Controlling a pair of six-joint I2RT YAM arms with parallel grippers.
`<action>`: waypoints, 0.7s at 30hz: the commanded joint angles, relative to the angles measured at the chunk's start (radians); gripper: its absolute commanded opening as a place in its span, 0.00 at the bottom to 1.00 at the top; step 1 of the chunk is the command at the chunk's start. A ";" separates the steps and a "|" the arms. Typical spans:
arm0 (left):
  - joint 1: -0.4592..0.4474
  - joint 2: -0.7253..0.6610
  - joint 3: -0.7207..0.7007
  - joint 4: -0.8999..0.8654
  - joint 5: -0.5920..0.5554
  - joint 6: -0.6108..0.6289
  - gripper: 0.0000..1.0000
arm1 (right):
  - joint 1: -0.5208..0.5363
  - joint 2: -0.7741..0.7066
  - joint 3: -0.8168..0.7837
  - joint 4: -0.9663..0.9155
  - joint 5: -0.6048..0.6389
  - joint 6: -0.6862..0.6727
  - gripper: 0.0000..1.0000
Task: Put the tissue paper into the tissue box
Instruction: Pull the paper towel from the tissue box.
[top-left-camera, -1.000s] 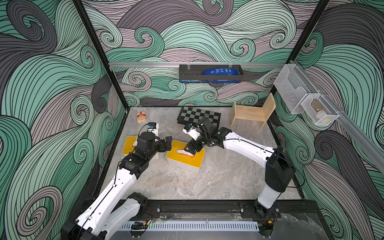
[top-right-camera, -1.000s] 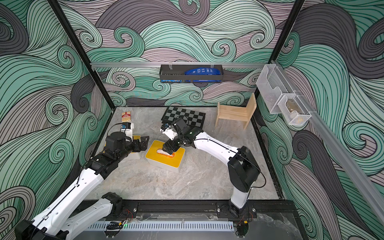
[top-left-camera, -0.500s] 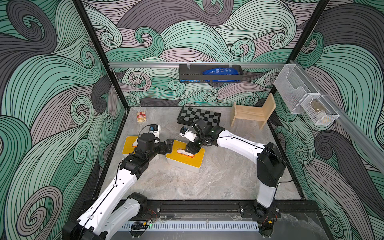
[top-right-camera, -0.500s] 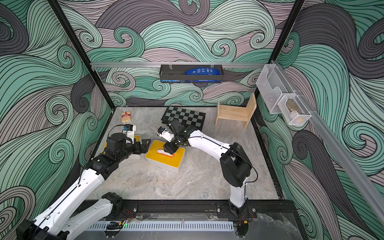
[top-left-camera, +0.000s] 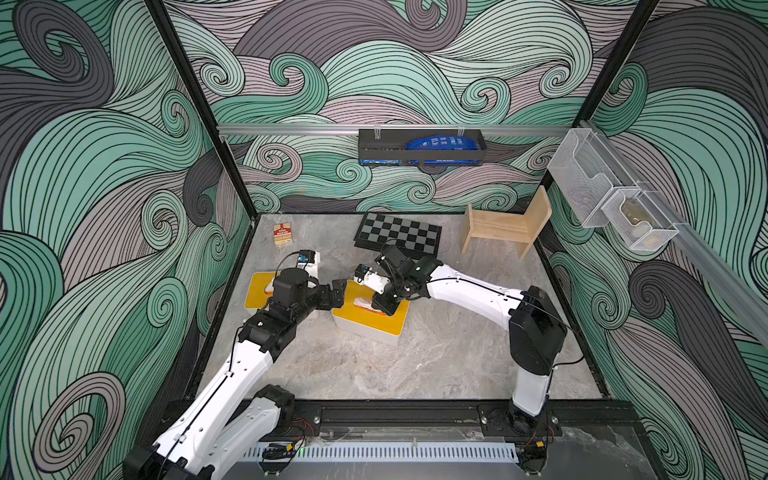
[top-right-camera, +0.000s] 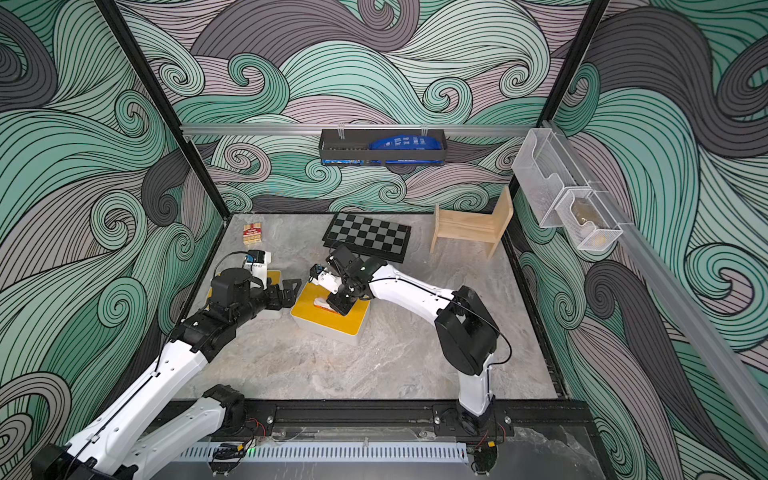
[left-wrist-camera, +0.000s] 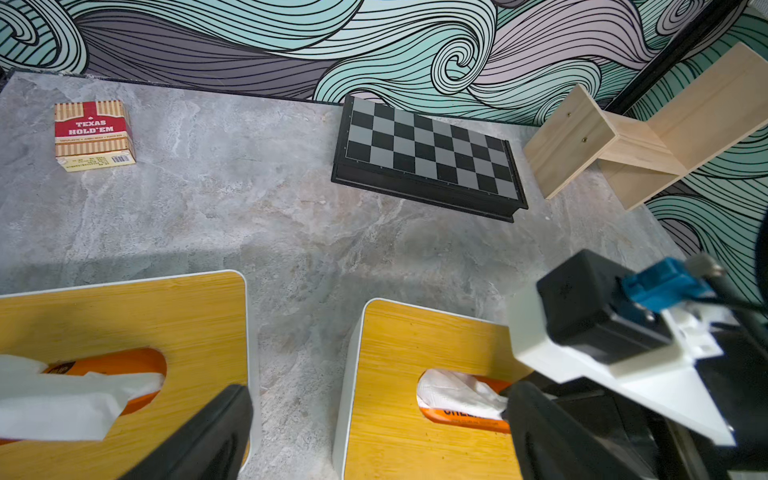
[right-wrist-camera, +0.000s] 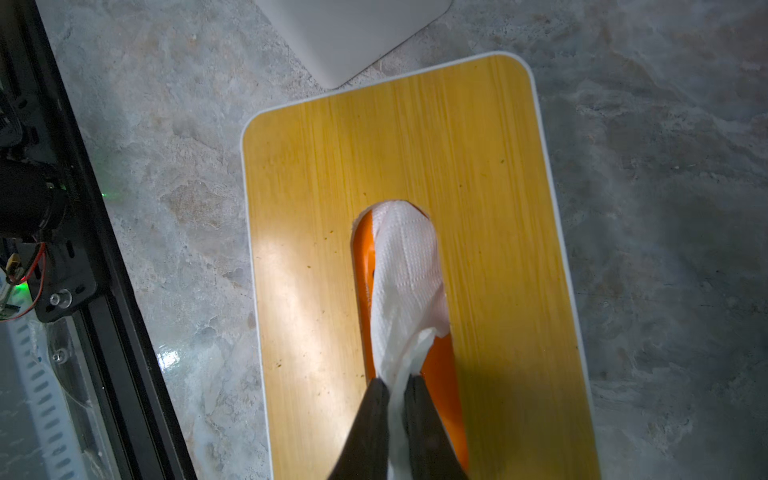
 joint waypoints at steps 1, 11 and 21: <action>0.008 -0.021 -0.007 0.022 0.013 -0.004 0.99 | 0.021 -0.040 -0.017 -0.015 0.042 0.002 0.09; 0.009 -0.045 -0.025 0.038 -0.018 -0.013 0.99 | 0.084 -0.084 -0.030 -0.014 0.180 0.003 0.09; 0.009 -0.067 -0.044 0.050 -0.048 -0.017 0.99 | 0.113 -0.140 -0.039 0.001 0.183 0.017 0.22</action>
